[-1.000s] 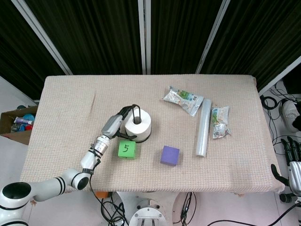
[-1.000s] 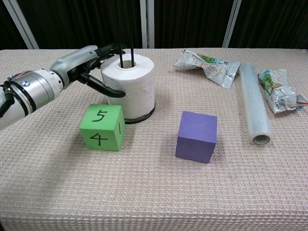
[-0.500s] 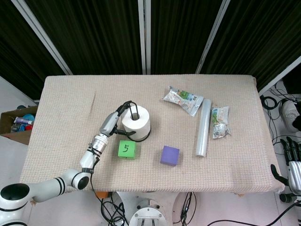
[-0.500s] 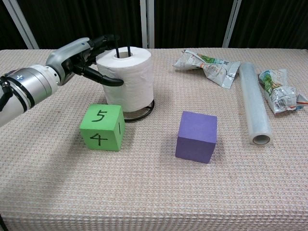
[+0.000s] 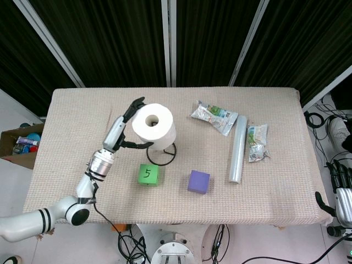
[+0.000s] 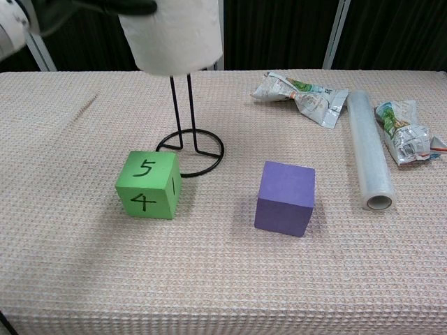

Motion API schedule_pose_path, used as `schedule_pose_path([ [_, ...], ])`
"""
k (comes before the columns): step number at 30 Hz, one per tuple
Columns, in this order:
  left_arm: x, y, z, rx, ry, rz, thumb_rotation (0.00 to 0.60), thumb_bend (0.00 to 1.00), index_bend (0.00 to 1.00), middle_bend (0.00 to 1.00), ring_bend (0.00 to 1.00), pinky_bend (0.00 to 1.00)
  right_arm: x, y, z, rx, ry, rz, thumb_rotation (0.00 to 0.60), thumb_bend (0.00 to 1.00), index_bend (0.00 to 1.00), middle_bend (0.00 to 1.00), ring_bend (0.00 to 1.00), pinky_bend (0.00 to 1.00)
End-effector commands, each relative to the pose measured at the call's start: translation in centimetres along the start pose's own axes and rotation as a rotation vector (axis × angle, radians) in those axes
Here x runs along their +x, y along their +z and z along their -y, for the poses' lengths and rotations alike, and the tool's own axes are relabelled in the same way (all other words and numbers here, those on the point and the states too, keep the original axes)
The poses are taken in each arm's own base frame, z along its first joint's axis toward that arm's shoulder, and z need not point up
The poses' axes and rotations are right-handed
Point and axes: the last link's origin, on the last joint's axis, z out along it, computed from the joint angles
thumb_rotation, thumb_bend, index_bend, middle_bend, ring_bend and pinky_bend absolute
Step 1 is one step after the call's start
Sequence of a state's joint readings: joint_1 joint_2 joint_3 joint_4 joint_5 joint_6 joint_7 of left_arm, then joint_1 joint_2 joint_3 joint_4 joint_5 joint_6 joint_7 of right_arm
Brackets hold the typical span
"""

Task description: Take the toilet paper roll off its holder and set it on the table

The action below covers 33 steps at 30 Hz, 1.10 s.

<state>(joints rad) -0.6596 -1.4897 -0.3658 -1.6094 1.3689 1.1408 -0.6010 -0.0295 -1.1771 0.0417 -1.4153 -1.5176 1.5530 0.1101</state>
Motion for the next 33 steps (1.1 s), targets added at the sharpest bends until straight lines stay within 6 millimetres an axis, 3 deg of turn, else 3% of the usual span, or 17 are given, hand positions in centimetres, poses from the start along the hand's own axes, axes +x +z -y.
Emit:
schedule_pose_path([
  [1, 5.6, -0.9, -7.3, -0.129, -0.051, -0.119, 0.6, 0.22, 0.01, 0.53, 0.1, 0.16, -0.1, 0.0, 0.2, 0.004, -0.001, 0.001, 0.6, 0.3, 0.0, 0.0, 0.0, 0.0],
  [4, 8.6, -1.4, -9.7, -0.168, -0.046, -0.2, 0.6, 0.23, 0.01, 0.53, 0.1, 0.16, -0.2, 0.0, 0.4, 0.01, -0.004, 0.004, 0.6, 0.3, 0.0, 0.0, 0.0, 0.0],
  [7, 11.5, -2.7, -10.2, -0.153, -0.017, -0.267, 0.6, 0.23, 0.01, 0.53, 0.1, 0.16, -0.4, 0.0, 0.7, 0.014, -0.008, 0.009, 0.6, 0.3, 0.0, 0.0, 0.0, 0.0],
  [10, 13.7, -4.4, -7.8, -0.06, 0.109, -0.295, 0.6, 0.24, 0.01, 0.54, 0.11, 0.16, -0.6, 0.0, 1.0, 0.022, -0.009, 0.011, 0.6, 0.3, 0.0, 0.0, 0.0, 0.0],
  [13, 14.4, -6.2, -3.5, 0.069, 0.174, -0.296, 0.6, 0.23, 0.01, 0.55, 0.11, 0.16, -0.8, 0.1, 1.4, 0.031, -0.013, 0.017, 0.6, 0.3, 0.0, 0.0, 0.0, 0.0],
  [17, 13.4, -8.1, 2.2, 0.18, 0.2, -0.277, 0.6, 0.24, 0.01, 0.55, 0.11, 0.16, -1.0, 0.1, 1.6, 0.034, -0.02, 0.023, 0.6, 0.3, 0.0, 0.0, 0.0, 0.0],
  [21, 10.8, -9.3, 7.4, 0.27, 0.211, -0.2, 0.6, 0.24, 0.01, 0.55, 0.11, 0.16, -1.1, 0.1, 1.6, 0.028, -0.027, 0.031, 0.6, 0.3, 0.0, 0.0, 0.0, 0.0],
  [24, 9.0, -9.3, 9.9, 0.289, 0.212, -0.158, 0.6, 0.24, 0.01, 0.55, 0.11, 0.16, -1.3, 0.1, 1.6, 0.027, -0.032, 0.042, 0.6, 0.3, 0.0, 0.0, 0.0, 0.0],
  [28, 7.3, -9.1, 11.8, 0.287, 0.288, -0.111, 0.6, 0.23, 0.01, 0.53, 0.11, 0.16, -1.3, 0.0, 1.6, 0.024, -0.028, 0.041, 0.6, 0.3, 0.0, 0.0, 0.0, 0.0],
  [30, 6.7, -9.2, 12.5, 0.296, 0.333, -0.069, 0.6, 0.23, 0.01, 0.45, 0.11, 0.16, -1.2, 0.0, 1.4, 0.02, -0.027, 0.039, 0.6, 0.3, 0.0, 0.0, 0.0, 0.0],
  [33, 6.5, -9.3, 12.8, 0.301, 0.354, -0.047, 0.6, 0.22, 0.0, 0.22, 0.08, 0.16, -1.2, 0.0, 1.2, 0.015, -0.022, 0.039, 0.6, 0.3, 0.0, 0.0, 0.0, 0.0],
])
